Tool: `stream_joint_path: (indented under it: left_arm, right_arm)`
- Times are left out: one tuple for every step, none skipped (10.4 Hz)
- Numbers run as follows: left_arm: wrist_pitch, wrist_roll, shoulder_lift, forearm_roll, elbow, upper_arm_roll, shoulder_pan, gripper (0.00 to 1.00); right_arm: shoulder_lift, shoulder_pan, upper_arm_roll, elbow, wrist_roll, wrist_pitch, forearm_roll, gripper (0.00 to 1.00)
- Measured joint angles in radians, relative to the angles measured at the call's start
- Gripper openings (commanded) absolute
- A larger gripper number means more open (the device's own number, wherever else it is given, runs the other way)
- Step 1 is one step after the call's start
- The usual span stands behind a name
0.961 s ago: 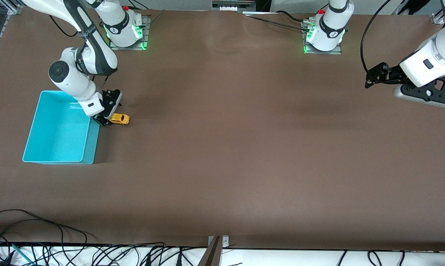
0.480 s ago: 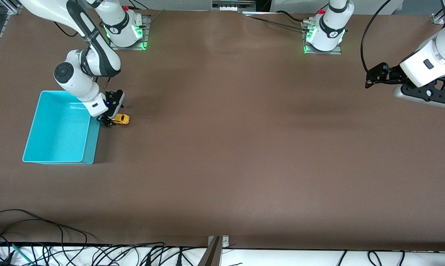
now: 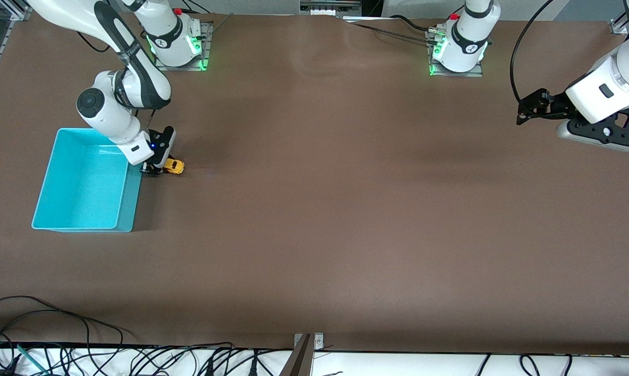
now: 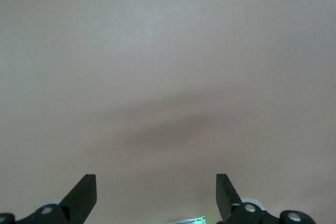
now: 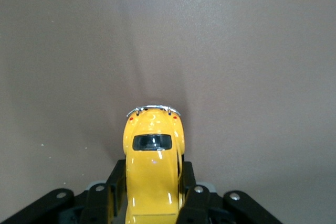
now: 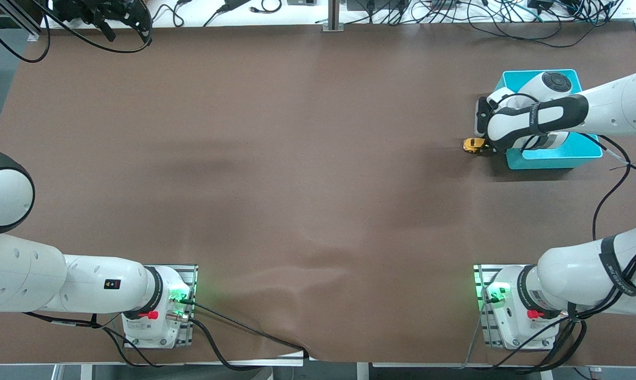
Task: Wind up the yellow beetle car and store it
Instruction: 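Lift the car with the right gripper over the blue bin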
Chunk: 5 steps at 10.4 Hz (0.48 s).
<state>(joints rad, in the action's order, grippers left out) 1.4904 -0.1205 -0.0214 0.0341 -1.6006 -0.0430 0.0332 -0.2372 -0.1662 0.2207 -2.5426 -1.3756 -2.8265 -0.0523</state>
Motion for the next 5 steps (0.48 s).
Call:
stream_joint_path:
  left_arm:
    - [0.000,0.000,0.000,0.000,0.000,0.000,0.000,1.00]
    - [0.000,0.000,0.000,0.000,0.000,0.000,0.000,1.00]
    - [0.000,0.000,0.000,0.000,0.000,0.000,0.000,1.00]
    - [0.000,0.000,0.000,0.000,0.000,0.000,0.000,1.00]
    - [0.000,0.000,0.000,0.000,0.000,0.000,0.000,1.00]
  right_arm:
    - [0.018,0.000,0.003,0.011,-0.003,0.039,0.000,0.00]
    - [0.046,0.000,0.010,0.027,-0.004,0.097,0.000,0.00]
    - [0.077,-0.001,0.019,0.055,-0.004,0.174,0.000,0.00]
    - [0.107,-0.001,0.030,0.091,-0.004,0.268,0.000,0.00]
    - [0.132,-0.002,0.037,0.129,-0.004,0.362,0.000,0.00]
